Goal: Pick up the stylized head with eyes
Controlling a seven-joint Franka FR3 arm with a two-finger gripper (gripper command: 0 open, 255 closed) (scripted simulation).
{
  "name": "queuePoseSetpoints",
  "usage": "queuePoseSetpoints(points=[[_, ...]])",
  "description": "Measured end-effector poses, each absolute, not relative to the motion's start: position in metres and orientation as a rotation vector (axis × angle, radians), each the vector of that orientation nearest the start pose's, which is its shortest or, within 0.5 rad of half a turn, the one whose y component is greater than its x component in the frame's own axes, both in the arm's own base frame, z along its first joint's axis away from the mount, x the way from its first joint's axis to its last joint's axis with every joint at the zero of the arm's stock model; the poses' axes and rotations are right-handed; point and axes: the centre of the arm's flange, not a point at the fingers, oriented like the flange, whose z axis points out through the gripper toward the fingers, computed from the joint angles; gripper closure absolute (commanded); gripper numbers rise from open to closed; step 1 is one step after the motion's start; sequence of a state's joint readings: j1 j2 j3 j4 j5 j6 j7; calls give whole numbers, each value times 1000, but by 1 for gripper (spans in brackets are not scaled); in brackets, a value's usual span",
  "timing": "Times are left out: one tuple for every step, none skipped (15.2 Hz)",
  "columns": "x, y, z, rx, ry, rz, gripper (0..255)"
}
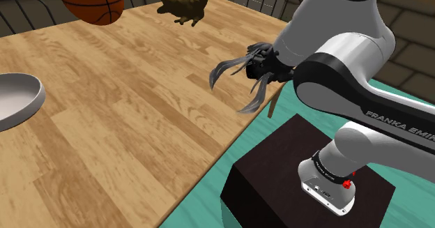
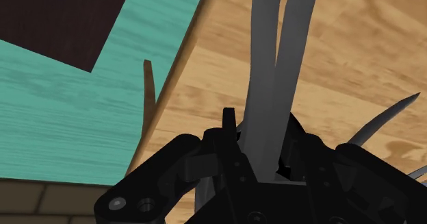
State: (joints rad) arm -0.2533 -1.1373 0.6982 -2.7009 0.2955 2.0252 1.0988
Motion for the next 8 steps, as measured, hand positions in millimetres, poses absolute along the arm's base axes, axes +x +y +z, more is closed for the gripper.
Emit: queuePoseSetpoints(points=[[271, 159, 497, -2753, 1474, -767, 255], [271, 159, 503, -2753, 1474, -767, 255], [270, 160, 507, -2753, 1474, -767, 255], [271, 160, 513, -2753, 1474, -766, 255], [272, 161, 519, -2753, 1474, -766, 255], [271, 159, 525, -2753, 1475, -766, 255], [270, 159, 530, -2753, 1475, -766, 255], [270, 159, 535, -2753, 1474, -766, 255]])
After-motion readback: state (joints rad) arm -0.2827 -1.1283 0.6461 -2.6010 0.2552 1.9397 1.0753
